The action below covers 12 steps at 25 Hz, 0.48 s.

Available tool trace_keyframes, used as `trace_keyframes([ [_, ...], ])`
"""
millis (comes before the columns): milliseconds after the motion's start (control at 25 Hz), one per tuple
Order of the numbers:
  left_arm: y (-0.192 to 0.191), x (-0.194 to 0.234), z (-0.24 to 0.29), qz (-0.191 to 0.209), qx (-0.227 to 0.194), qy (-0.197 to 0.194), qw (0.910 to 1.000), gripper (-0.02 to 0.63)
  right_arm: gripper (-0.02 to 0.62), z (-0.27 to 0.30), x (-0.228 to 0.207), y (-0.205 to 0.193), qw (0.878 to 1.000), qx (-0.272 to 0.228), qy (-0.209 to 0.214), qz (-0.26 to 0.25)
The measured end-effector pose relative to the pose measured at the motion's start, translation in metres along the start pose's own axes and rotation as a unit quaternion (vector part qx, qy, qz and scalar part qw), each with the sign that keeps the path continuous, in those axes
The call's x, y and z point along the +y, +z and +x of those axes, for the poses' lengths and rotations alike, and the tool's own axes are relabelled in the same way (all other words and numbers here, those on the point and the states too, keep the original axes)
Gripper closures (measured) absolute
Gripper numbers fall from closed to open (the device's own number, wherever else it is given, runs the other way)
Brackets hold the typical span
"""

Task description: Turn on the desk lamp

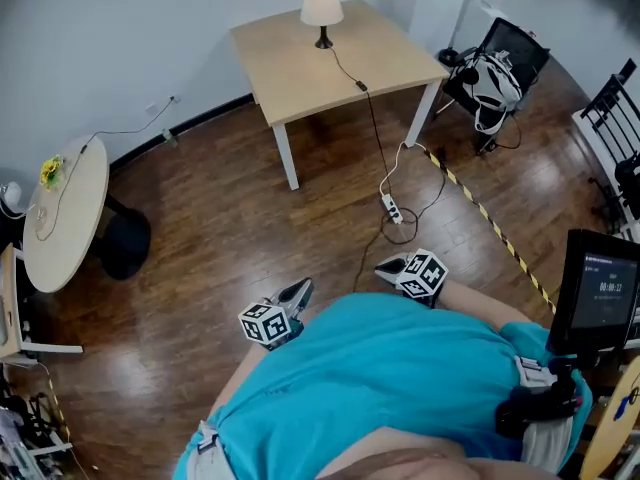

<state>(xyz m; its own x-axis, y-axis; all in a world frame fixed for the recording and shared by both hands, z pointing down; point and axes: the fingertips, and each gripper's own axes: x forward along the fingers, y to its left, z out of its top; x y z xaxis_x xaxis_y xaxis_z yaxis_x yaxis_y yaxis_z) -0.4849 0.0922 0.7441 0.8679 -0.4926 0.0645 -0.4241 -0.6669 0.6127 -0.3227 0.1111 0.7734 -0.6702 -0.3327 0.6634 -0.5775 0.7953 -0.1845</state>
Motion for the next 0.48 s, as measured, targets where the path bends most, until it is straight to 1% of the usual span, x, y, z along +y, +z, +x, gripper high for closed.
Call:
trace_keyframes([
  [80,-0.001,-0.014,0.000,0.004,-0.001,-0.008,1.0000,0.577,0.594,-0.015,0.008,0.002,1.000,-0.018,-0.008,0.000],
  [160,-0.004,-0.037,0.013,0.006,0.004,-0.014,0.9999,0.577,0.594,-0.043,0.008,0.000,0.999,-0.039,-0.014,0.000],
  [240,-0.019,-0.067,0.039,0.020,0.017,-0.019,0.9995,0.577,0.594,-0.080,0.002,-0.020,0.998,-0.061,-0.017,0.003],
  [360,-0.064,-0.118,0.086,0.047,0.035,-0.022,0.9980,0.577,0.594,-0.134,-0.012,-0.084,0.995,-0.092,-0.021,0.014],
  [480,-0.118,-0.172,0.118,0.064,0.048,-0.014,0.9967,0.577,0.594,-0.184,-0.013,-0.154,0.993,-0.114,-0.023,0.027],
])
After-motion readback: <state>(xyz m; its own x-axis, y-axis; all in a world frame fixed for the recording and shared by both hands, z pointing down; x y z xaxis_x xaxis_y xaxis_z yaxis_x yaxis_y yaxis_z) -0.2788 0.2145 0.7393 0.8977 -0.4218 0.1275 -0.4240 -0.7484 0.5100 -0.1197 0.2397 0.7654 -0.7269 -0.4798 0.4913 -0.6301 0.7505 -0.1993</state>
